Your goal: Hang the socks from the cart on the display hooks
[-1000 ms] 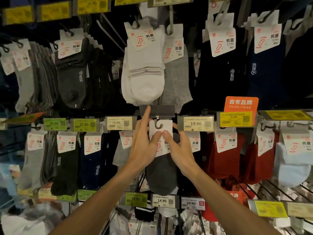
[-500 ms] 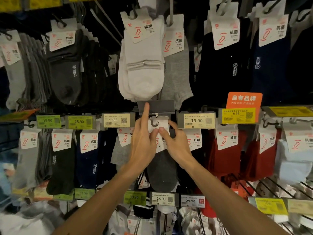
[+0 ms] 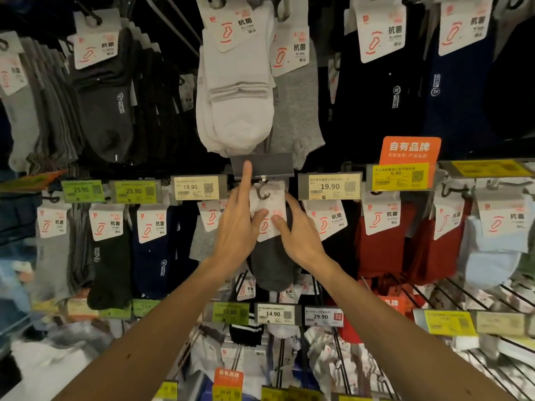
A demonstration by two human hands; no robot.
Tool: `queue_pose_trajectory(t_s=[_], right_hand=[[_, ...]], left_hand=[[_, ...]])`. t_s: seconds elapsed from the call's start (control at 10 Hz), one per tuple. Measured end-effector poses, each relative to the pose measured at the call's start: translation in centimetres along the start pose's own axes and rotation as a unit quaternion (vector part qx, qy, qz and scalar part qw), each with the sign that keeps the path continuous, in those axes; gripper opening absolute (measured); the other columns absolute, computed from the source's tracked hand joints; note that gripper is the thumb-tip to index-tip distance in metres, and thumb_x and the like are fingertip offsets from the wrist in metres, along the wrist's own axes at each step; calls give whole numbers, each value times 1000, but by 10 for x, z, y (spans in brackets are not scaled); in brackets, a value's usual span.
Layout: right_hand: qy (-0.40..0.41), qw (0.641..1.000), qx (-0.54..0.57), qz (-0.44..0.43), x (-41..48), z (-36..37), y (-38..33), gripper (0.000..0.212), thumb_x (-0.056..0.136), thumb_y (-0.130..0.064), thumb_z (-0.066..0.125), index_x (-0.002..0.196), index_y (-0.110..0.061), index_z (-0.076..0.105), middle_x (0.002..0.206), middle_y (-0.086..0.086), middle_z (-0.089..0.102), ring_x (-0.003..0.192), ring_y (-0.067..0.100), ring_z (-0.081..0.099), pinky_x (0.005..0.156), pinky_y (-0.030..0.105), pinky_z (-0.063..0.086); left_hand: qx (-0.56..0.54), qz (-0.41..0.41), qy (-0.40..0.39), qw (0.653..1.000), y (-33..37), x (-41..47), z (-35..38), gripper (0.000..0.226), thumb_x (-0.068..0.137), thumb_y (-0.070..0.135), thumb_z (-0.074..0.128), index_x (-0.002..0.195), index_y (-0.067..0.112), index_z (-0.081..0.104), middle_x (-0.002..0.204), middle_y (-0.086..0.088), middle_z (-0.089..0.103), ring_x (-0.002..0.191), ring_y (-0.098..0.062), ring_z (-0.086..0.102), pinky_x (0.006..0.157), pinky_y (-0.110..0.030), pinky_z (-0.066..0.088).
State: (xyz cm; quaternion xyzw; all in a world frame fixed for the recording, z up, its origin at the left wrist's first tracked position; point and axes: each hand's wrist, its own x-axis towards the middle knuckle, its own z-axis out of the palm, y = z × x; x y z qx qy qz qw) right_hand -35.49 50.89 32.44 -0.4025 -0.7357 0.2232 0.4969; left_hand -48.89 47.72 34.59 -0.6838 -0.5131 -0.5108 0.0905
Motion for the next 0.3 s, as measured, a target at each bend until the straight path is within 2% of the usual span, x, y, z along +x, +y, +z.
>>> queue_pose_trajectory(t_s=[0.1,0.2,0.3], right_hand=[[-29,1000,7,4,-8,-10,0,62,102,-22,55,156,-22,25,145,4,53,132,22,51,106,38,44],[-54,998,18,-11,-29,-19,-3,68,101,-21,57,157,-27,20,146,2,51,131,21,51,104,34,44],[-66,998,14,4,-40,-30,-3,72,101,-23,58,158,-30,16,143,9,54,130,24,52,103,39,47]], left_hand=[[22,-7,-25,999,-1,-3,-5,97,95,17,65,148,42,-12,146,-9,48,113,-24,58,75,-24,44],[39,5,-61,997,5,-17,-15,95,96,20,65,153,38,-9,148,-7,45,125,-24,53,88,-30,48],[87,-33,-105,990,11,-25,-21,74,97,22,63,156,30,18,144,-6,41,128,-25,45,100,-42,46]])
